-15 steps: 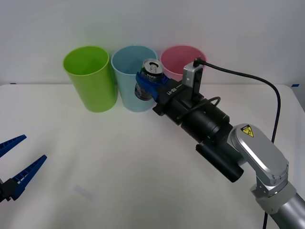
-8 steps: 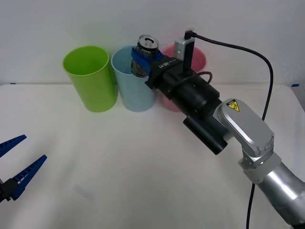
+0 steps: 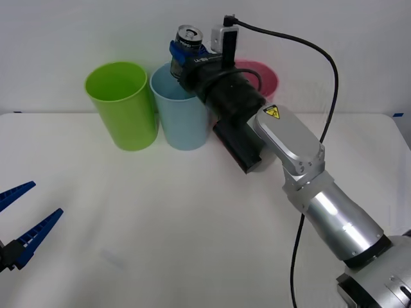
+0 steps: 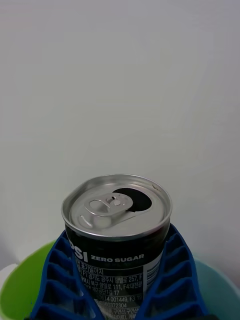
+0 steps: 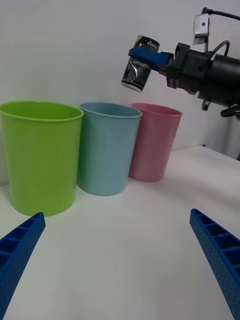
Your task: Grasp the object on the table and drop it into the matching bin: aluminum can to the light blue bin, PET bottle to the pink bin.
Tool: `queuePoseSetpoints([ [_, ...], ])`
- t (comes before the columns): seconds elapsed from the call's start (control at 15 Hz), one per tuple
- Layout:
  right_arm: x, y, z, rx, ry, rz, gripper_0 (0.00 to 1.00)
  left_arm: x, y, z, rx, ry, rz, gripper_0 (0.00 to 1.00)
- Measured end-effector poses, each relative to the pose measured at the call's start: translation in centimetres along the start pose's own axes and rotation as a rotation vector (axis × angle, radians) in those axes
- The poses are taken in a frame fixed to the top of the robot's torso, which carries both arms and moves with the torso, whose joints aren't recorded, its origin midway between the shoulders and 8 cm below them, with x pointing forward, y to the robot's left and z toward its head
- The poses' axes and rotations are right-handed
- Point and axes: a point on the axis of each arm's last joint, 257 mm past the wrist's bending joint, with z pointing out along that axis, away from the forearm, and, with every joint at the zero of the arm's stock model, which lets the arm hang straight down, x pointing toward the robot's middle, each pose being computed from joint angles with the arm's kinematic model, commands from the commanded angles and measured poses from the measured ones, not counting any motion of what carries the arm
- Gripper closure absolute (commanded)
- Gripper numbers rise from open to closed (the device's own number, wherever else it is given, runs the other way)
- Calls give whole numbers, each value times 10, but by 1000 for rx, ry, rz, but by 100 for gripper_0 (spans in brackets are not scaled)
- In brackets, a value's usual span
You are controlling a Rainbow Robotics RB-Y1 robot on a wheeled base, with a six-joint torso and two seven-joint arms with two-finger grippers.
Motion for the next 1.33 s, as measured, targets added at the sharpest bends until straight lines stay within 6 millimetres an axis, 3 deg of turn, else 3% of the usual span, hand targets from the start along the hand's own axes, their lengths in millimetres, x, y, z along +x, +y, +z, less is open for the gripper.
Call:
queuePoseSetpoints([
  [0.47,8,-6,42,81,28,-16,100,0,0,0,0,0,0,0],
  [0.93,9,-8,44,95,31,-40,99,0,0,0,0,0,0,0],
  [1.0,9,-8,44,95,31,-44,44,0,0,0,0,0,0,0],
  [1.07,8,-9,44,97,30,-53,1,0,0,0,0,0,0,0],
  [1.33,7,-11,44,102,29,-79,0,0,0,0,0,0,0,0],
])
